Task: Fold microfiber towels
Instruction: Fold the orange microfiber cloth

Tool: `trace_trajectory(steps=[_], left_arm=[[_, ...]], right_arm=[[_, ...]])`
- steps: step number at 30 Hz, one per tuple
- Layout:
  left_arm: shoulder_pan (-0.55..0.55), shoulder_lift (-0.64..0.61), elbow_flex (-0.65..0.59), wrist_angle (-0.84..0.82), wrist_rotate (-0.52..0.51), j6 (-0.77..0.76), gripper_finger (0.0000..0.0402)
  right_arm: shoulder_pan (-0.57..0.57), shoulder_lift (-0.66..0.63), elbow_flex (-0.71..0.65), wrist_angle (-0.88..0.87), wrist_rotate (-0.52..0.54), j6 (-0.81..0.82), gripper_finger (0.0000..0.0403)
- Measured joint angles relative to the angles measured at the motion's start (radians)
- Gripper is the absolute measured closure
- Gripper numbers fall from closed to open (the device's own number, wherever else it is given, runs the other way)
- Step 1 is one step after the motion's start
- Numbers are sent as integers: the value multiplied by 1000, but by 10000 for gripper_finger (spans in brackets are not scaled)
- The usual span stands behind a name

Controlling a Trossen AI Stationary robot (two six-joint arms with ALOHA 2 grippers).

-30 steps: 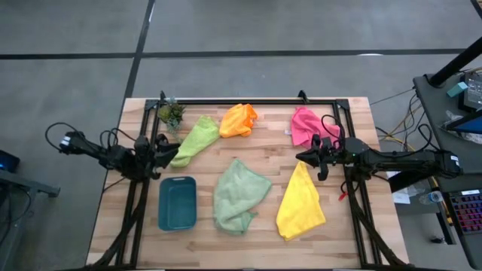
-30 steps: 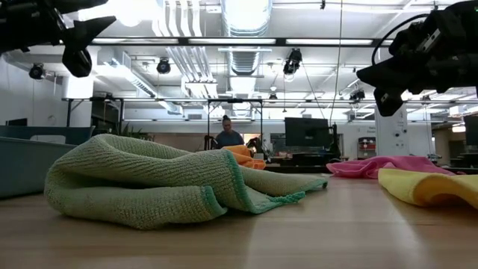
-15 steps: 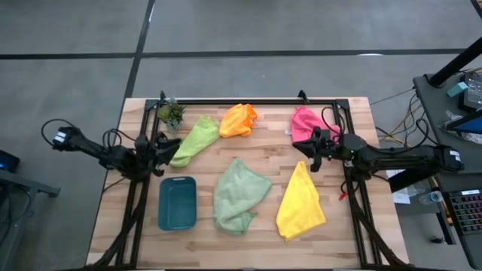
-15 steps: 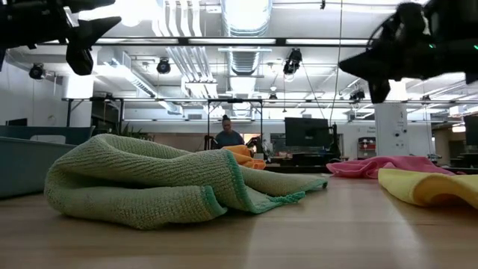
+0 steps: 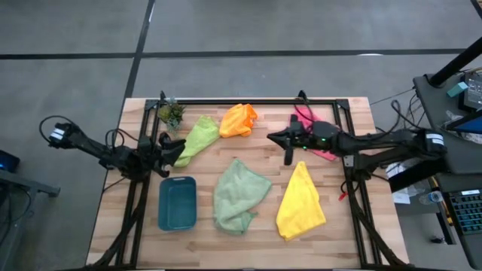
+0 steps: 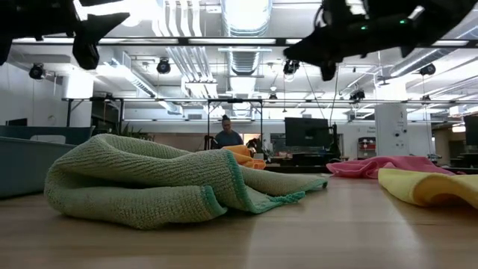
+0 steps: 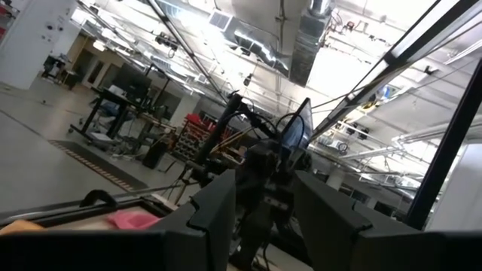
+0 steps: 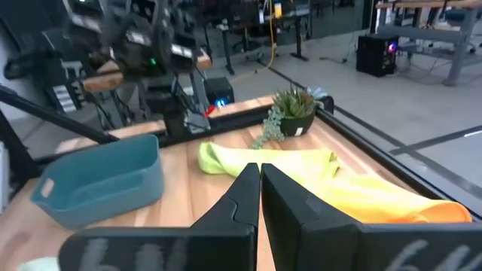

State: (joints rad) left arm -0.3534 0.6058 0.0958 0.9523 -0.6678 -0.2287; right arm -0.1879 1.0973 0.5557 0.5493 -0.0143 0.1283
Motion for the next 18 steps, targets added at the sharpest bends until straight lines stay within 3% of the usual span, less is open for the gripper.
trace_trajectory(steps=[9,18], left_arm=[[0,161,138,6,0,8,281],[25,327,311,-120,1,8,281]], right_arm=[[0,161,71,-11,0,-71,394],[-50,121,133,-281,0,-158,394]])
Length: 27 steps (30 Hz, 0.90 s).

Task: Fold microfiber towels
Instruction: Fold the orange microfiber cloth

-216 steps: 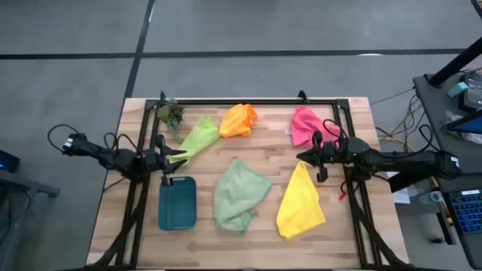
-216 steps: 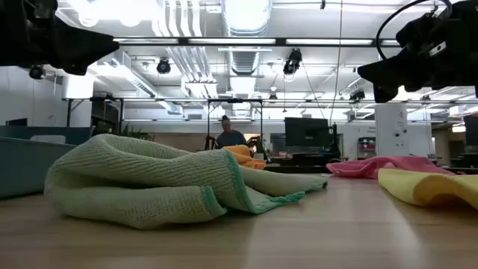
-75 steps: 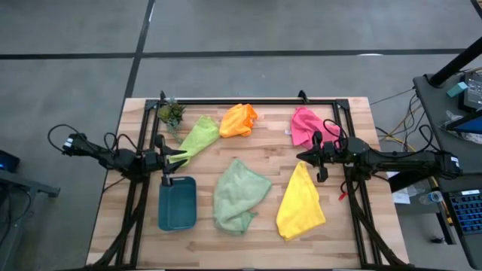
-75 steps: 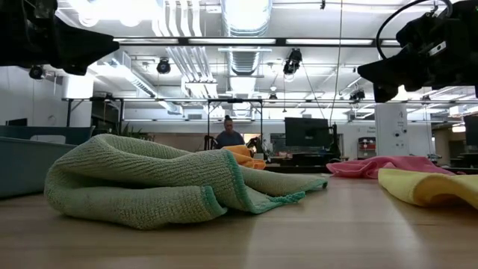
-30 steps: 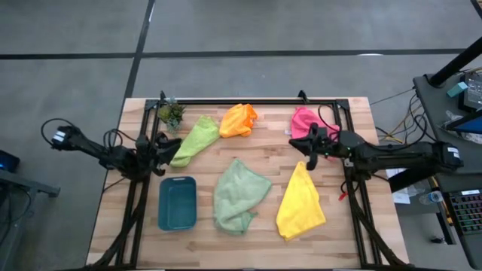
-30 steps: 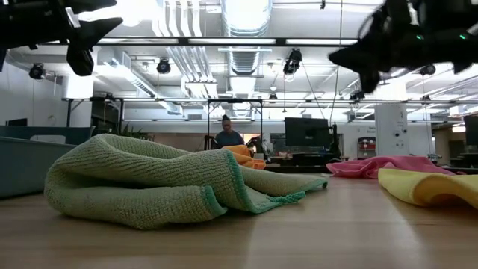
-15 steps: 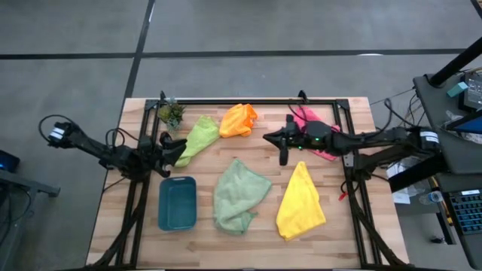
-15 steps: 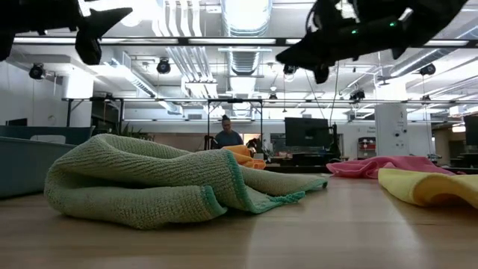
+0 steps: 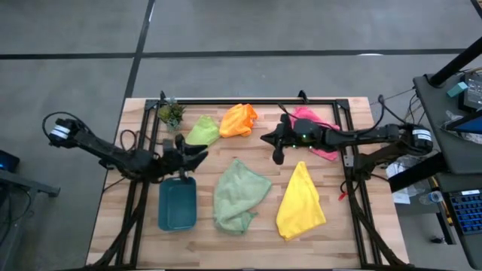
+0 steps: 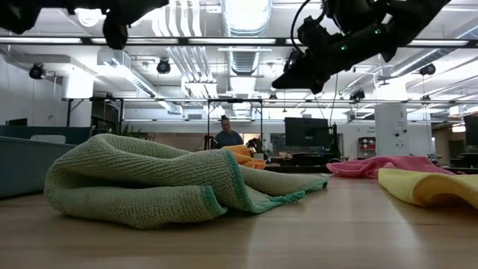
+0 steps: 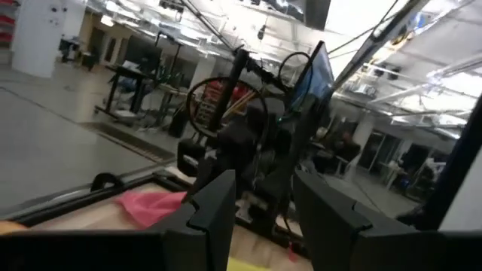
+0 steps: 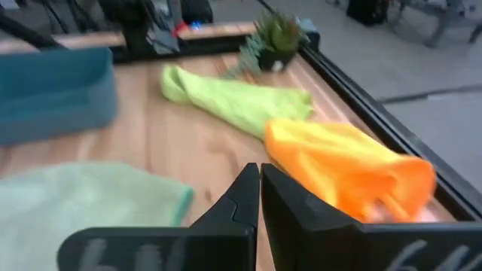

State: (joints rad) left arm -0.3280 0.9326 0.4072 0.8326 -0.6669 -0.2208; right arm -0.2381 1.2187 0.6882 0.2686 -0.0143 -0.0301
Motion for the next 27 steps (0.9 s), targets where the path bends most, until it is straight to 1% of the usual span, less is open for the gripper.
trace_trajectory(steps=[3,5,9,18,21,27], left_arm=[[24,47,64,-71,-1,-7,281],[42,90,108,-114,0,-8,281],[82,151,197,-186,0,-9,281],[181,303,375,-364,9,-30,281],[221,358,431,-436,41,-68,281],[301,463,531,-615,187,-167,281]], right_arm=[[-25,-20,27,-143,0,-50,394],[-39,-31,29,-192,0,-76,394],[-57,-42,13,-204,0,-101,394],[-57,-41,3,-215,-17,-201,394],[-57,-55,-7,-219,-24,-233,394],[-62,-131,-51,-218,-24,-276,394]])
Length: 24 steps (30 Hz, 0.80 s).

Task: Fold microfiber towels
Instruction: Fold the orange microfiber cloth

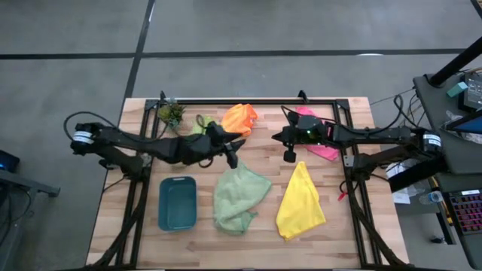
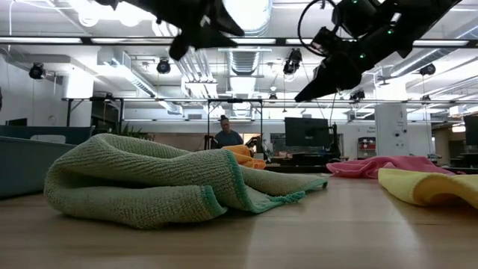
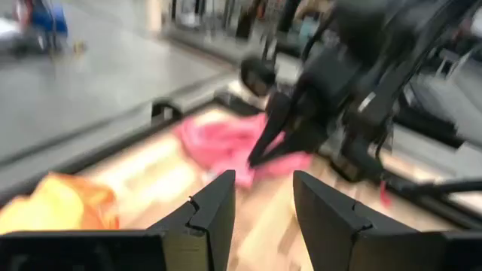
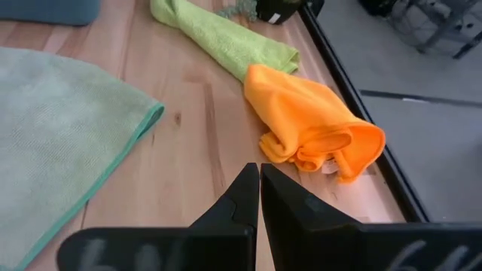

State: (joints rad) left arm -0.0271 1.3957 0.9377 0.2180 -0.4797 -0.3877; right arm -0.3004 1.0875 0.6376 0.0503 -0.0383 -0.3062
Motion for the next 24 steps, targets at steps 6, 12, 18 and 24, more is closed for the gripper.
trace_trajectory(steps=[6,12,18,24], left_arm=[[78,119,94,-141,124,-25,281],[148,231,168,-272,135,22,281],[178,316,186,-280,132,283,281],[179,390,186,-280,30,534,281]], right_arm=[[-24,-81,-34,13,-22,13,394],[-23,-98,-53,41,-26,13,394],[-26,-97,-57,43,-25,-2,394],[-27,-97,-57,43,-25,-2,394]])
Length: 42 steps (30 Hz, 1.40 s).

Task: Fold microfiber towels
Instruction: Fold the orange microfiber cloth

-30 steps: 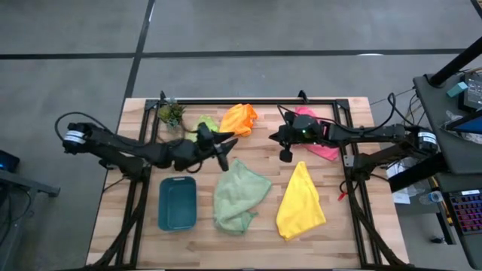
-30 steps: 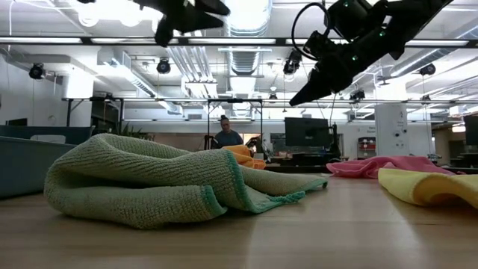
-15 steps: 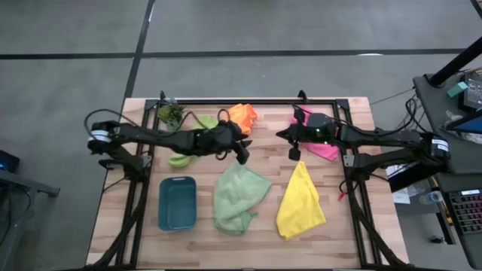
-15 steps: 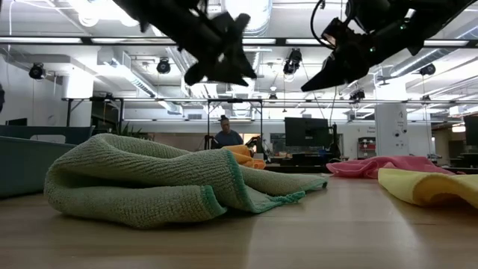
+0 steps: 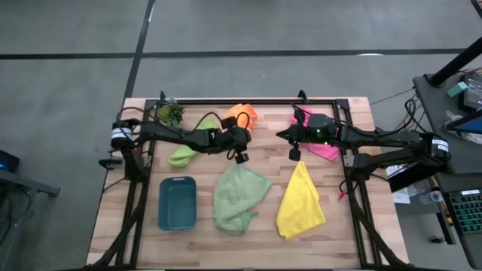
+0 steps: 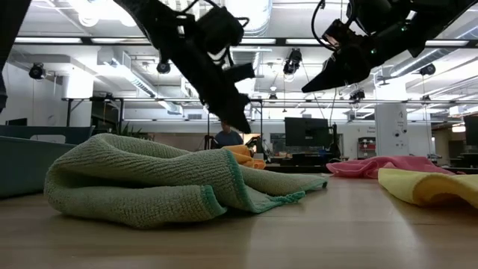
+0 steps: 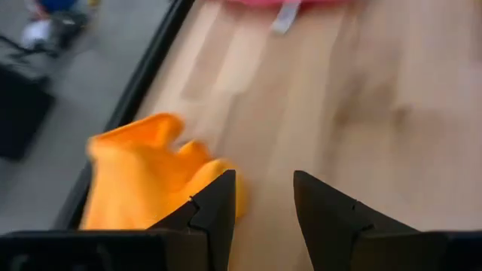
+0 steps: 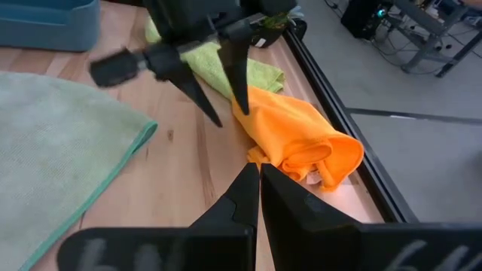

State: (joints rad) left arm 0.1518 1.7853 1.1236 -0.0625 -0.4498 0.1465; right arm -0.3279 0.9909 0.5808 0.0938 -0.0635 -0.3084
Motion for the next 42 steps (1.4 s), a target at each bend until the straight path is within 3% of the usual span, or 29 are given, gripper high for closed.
trace_trajectory(steps=[5,17,29,33,38,42], left_arm=[[18,47,0,1,-96,44,281],[75,126,1,80,-101,16,281],[121,127,-5,75,-67,-88,282],[126,127,-6,73,-20,-91,310],[126,127,-6,70,-15,-92,384],[126,117,4,69,-16,-104,397]], right_arm=[[0,0,0,0,0,-2,394],[0,0,-1,-1,0,-6,394],[0,0,-1,-2,0,-6,394],[0,0,-1,-2,1,-7,394],[0,0,-1,-2,1,-10,394],[0,0,-1,-2,1,-10,394]])
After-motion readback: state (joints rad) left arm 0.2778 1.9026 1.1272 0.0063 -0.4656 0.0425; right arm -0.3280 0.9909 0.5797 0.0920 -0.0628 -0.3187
